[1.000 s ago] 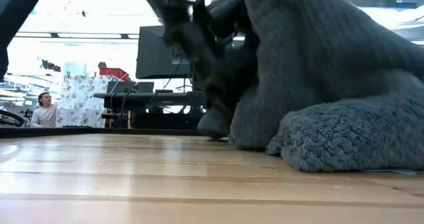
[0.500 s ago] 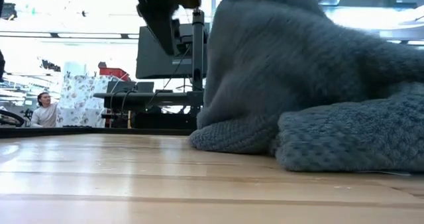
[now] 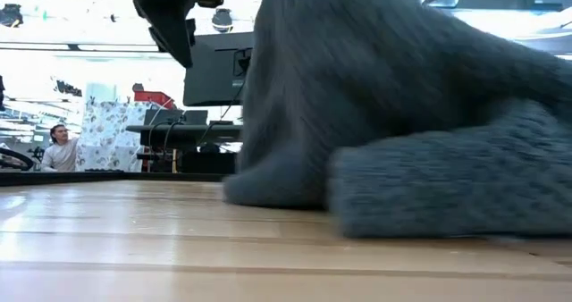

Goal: Roll towel
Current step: Fold the black towel

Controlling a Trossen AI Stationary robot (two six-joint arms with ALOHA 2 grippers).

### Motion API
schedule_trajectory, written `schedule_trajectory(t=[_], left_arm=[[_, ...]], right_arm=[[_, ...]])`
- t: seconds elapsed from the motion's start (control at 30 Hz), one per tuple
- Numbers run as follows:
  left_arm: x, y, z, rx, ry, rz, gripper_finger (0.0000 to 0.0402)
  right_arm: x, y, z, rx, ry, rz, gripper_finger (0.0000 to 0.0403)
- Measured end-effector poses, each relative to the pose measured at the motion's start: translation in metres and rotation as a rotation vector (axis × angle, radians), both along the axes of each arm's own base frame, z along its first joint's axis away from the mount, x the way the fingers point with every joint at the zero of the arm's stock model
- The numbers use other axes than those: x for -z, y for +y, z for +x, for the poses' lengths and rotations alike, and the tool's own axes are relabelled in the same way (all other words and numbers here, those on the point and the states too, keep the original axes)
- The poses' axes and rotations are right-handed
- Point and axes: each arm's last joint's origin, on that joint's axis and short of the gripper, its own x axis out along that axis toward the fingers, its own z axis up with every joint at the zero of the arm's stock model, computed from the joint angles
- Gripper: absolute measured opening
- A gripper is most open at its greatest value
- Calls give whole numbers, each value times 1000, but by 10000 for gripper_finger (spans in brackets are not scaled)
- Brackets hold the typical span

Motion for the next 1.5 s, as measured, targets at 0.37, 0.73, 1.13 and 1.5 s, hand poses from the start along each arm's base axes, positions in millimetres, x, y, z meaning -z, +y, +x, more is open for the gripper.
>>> schedule_trajectory(t=[0.37,0.73,1.13,1.5], left_arm=[[-1,-1,9,63,-83,31,40],[-5,0,15,-22,-165,-22,40],[77,-14,44,-202,-8,-130,40],[143,-63,96,-347,-226,-310,40]], right_arm=[[46,-10,-19,162,510,-210,286],[-16,-37,-81,258,441,-218,286],[86,-68,-55,138,359,-377,286],[100,-81,25,51,15,-358,286]])
